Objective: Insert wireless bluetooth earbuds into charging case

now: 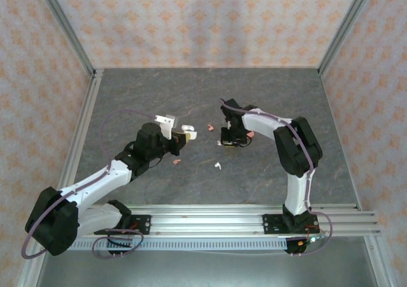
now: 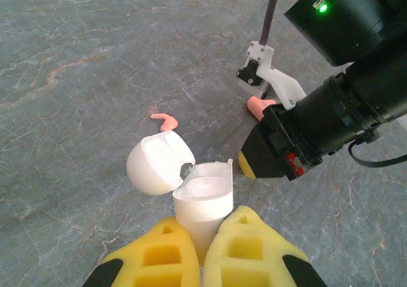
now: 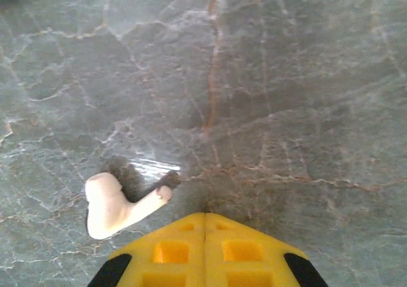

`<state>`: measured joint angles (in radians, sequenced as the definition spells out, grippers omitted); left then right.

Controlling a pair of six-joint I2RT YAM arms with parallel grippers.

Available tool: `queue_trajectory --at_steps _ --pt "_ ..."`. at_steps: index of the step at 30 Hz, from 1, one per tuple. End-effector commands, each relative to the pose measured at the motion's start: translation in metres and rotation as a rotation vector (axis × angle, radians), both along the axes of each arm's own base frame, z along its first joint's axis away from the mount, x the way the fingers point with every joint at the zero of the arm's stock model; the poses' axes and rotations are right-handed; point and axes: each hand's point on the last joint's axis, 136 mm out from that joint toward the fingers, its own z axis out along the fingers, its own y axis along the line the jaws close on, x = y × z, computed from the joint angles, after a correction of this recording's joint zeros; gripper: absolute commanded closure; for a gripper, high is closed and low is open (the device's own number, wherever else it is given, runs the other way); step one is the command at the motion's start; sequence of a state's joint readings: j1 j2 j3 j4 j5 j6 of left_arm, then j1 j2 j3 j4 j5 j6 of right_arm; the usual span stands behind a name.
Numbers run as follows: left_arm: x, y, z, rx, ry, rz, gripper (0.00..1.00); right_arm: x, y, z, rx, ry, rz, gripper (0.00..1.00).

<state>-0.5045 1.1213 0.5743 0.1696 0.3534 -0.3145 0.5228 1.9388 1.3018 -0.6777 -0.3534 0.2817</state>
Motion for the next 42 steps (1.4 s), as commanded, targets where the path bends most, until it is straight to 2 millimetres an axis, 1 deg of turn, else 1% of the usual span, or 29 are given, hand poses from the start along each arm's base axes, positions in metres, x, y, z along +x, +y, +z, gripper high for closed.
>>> queue_trajectory --at_steps 1,3,6,8,11,15,20,22,25,30,38,42 --pt "0.003 -0.004 0.016 -0.002 -0.040 -0.009 1.00 -0.027 0.003 0.008 -0.018 0.062 0.077 0.96" --pt "0.001 -0.003 0.016 -0.001 -0.038 -0.009 1.00 -0.023 -0.003 0.013 -0.053 0.040 0.072 0.97" --pt "-0.002 -0.001 0.015 0.005 -0.037 -0.005 1.00 -0.011 -0.016 0.024 -0.093 -0.008 0.043 0.98" --pt "-0.003 0.001 0.015 0.004 -0.039 0.000 1.00 -0.001 -0.022 0.032 -0.086 -0.031 0.018 0.99" --pt "-0.004 0.002 0.014 0.002 -0.039 0.005 1.00 0.010 -0.024 0.034 -0.075 -0.039 0.011 0.99" --pt "-0.006 0.002 0.014 0.001 -0.037 0.004 1.00 0.022 -0.018 0.028 -0.079 -0.027 0.040 0.99" --pt "-0.006 0.004 0.014 0.001 -0.039 0.011 1.00 0.037 -0.001 0.016 -0.031 -0.015 0.059 0.99" --pt "-0.006 0.004 0.014 0.001 -0.038 0.012 1.00 0.039 0.007 0.011 -0.002 0.002 0.067 0.99" --pt "-0.006 0.005 0.015 0.003 -0.039 0.014 1.00 0.037 0.013 0.002 0.020 0.036 0.072 0.99" --pt "-0.008 0.008 0.013 0.012 -0.042 0.023 1.00 0.021 0.008 -0.008 0.021 0.075 0.079 1.00" --pt "-0.004 0.003 0.011 0.010 -0.037 0.011 1.00 -0.009 0.002 -0.015 0.042 0.123 0.053 1.00" --pt "-0.003 0.001 0.009 0.009 -0.032 0.008 1.00 -0.022 0.005 -0.013 0.062 0.128 0.046 1.00"
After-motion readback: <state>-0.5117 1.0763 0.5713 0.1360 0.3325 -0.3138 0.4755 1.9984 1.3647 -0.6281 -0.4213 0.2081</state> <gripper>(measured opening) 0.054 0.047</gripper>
